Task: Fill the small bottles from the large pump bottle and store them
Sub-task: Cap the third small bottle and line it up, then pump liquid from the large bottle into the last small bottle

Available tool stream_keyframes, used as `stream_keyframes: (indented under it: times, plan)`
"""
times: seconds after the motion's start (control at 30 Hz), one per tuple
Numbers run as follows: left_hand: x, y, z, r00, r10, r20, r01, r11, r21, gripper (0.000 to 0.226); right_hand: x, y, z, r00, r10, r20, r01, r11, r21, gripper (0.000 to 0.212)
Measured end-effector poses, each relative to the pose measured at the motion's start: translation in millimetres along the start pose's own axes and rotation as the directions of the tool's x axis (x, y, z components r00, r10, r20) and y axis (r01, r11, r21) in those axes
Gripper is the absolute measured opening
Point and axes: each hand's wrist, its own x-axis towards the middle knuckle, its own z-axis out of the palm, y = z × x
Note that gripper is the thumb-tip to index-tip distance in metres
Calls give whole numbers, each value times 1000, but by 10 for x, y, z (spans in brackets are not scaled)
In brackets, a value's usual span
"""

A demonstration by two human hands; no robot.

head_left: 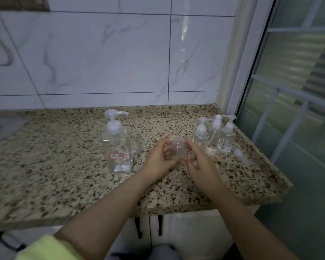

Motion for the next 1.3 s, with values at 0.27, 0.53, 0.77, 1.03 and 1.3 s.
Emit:
stream_keyframes:
  times: [0.27,0.53,0.77,1.03,1.3]
  plan:
    - [-288,-168,-311,993,115,-22,-100,932,347,57,18,-167,190,981,131,144,-156,971,179,63]
    - [-754,192,-683,813,523,-258,-361,799,482,42,93,-260,272,957,212,196,-250,950,189,38]
    - [-696,-48,-1060,700,278,-658,-85,947,310,57,212,-459,457,960,185,211,-230,950,213,47]
    - [-648,-282,-974,820,172,-546,-85,980,181,59,359,-616,601,983,99,155,-162,866,473,62]
    - [-400,-68,-1159,748,215,-628,-121,974,190,34,569,-668,684,994,7,105,-57,870,489,70]
